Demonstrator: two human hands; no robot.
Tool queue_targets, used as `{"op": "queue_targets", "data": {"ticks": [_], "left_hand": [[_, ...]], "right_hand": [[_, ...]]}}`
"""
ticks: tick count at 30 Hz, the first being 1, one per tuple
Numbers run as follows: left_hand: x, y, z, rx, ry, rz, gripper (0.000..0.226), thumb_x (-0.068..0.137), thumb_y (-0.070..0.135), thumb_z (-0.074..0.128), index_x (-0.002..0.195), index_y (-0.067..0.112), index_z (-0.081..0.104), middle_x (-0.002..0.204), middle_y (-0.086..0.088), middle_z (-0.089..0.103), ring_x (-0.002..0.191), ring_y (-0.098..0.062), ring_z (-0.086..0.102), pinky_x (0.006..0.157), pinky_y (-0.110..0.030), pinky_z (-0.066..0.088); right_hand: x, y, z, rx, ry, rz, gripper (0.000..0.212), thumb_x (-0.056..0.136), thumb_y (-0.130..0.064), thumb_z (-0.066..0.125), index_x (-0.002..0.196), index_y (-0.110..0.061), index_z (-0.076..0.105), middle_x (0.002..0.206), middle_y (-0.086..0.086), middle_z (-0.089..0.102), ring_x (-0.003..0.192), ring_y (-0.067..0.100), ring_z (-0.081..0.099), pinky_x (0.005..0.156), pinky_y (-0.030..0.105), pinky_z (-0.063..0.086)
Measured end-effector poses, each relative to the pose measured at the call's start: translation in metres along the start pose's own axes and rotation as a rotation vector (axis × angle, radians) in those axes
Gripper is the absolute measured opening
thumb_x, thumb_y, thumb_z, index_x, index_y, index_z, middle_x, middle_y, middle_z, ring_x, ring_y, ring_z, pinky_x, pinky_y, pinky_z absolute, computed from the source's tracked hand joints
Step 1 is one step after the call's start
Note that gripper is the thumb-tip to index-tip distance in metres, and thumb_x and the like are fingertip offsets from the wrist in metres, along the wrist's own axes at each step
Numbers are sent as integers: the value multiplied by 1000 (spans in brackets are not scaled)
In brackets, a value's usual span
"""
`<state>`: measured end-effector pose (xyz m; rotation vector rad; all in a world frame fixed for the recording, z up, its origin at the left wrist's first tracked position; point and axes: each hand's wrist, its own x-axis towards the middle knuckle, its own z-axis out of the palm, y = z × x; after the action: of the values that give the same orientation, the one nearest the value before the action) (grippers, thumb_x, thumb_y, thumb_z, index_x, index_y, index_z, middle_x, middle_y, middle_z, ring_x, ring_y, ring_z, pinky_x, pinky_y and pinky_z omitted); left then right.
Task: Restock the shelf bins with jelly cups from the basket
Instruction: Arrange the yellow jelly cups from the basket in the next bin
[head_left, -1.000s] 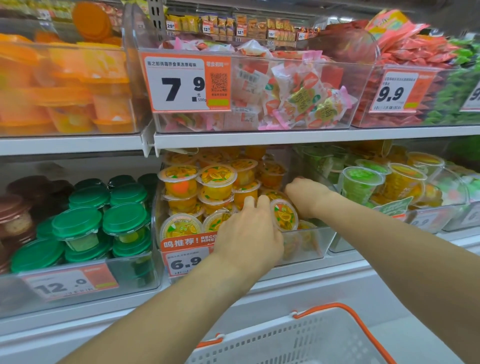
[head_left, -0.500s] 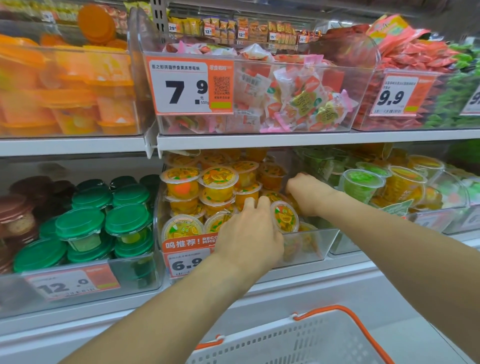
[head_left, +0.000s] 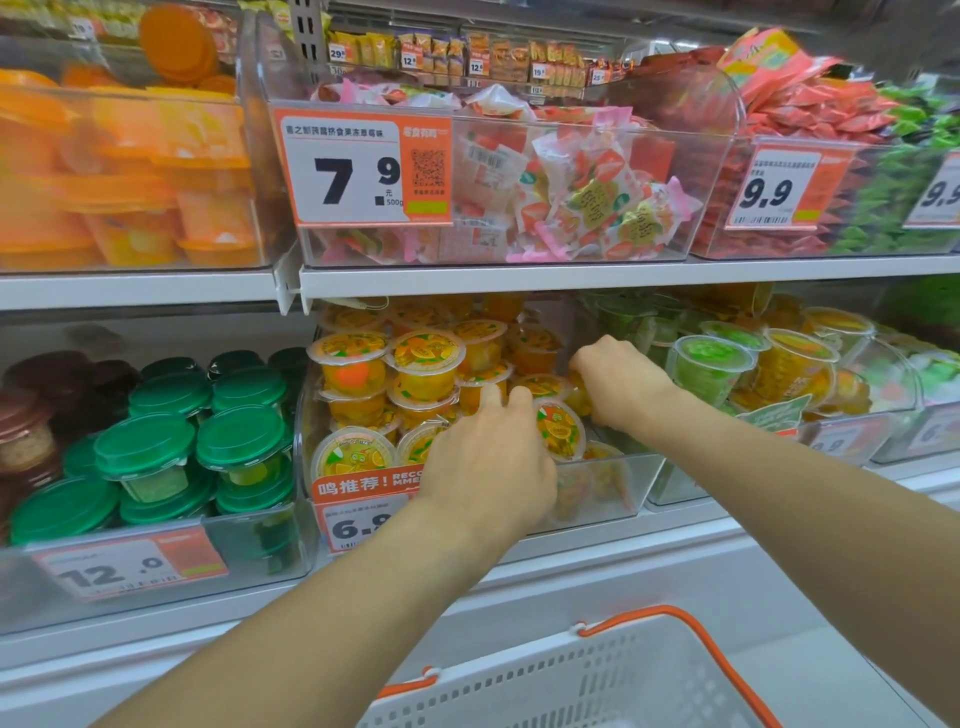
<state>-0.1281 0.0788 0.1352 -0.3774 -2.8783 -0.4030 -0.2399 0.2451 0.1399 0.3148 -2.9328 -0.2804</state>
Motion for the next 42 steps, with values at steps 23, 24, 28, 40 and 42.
{"op": "queue_targets", "data": {"ticks": [23,24,28,40,42], "left_hand": [[63,23,31,197,-175,97,68,94,51,43,146,7,37,144,-15,47,132,-32,43,108,-49,31],[63,22,31,200,-170,98,67,94,51,43,145,7,38,143,-14,48,131,-32,43,107,-49,31],[63,21,31,202,-160,110,60,95,49,41,142,11,43,139,-12,52,129,-31,45,104,-48,32],[49,30,26,41,104,25,44,92,32,51,126,4,50,121,-14,62,112,-31,57,95,-41,41],[47,30,28,84,91,29,47,92,33,51,129,3,49,124,-14,60,115,-30,55,96,-40,41]], "right_hand": [[-8,15,8,183,173,21,18,79,-10,67,97,-13,71,91,10,58,88,38,63,75,42,56],[-10,16,9,177,194,20,21,78,-8,67,97,-15,71,88,7,55,88,38,64,73,40,56],[-21,21,-1,162,251,10,51,75,2,65,120,-22,70,103,13,61,99,41,62,79,39,50],[-28,-3,15,220,414,-90,46,77,-20,71,121,-34,65,106,-2,59,99,27,58,63,38,51],[-23,-3,24,197,458,-160,44,80,-14,71,122,-28,66,105,0,61,95,27,53,57,34,47]]}}
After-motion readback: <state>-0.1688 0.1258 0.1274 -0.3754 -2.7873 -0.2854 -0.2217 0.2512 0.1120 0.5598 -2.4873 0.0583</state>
